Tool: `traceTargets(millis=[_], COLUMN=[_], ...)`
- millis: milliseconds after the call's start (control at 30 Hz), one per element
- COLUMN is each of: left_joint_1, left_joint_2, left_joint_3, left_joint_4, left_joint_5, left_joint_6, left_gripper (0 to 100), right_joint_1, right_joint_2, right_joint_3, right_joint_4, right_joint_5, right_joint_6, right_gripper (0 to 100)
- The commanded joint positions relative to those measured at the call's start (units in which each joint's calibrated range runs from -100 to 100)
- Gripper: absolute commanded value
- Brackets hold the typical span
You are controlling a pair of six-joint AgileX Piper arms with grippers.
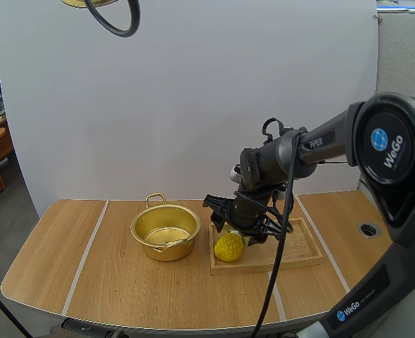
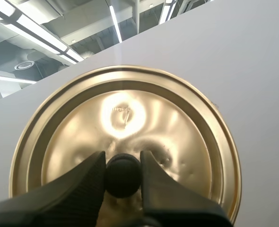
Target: Open the pot, put the pineapple inside, and close it
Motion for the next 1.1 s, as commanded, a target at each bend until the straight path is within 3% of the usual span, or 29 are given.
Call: traceTargets(millis=[0, 633, 667, 767, 800, 1067], left_joint_1=[-0.04, -0.04, -0.04, -0.04, -0.04, -0.04], left_joint_2=[-0.31, -0.31, -0.31, -0.31, -0.31, -0.31], left_joint_3=[-0.55, -0.55, -0.55, -0.55, -0.55, -0.55], left_joint_4=[0.00, 0.00, 0.00, 0.00, 0.00, 0.00], left_joint_5=[-1.89, -1.89, -1.89, -1.89, -1.89, -1.89], left_joint_6=[-0.52, -0.52, -0.52, -0.52, -0.52, -0.52], left_gripper=[0, 0, 0, 0, 0, 0], right_joint_1=[0.14, 0.21, 0.21, 0.21, 0.21, 0.39], right_joint_2=[0.89, 8.48, 8.48, 8.34, 8.10, 2.33], right_joint_3=[-0.30, -0.30, -0.30, -0.30, -0.30, -0.30], right_joint_4=[-0.85, -1.61, -1.95, -3.68, -3.67, -5.85], right_joint_5=[-1.78, -6.34, -6.34, -7.07, -7.49, -9.52], right_joint_6=[0.82, 0.82, 0.82, -0.48, -1.83, -2.14], right_gripper=[100, 100, 86, 5, 0, 0])
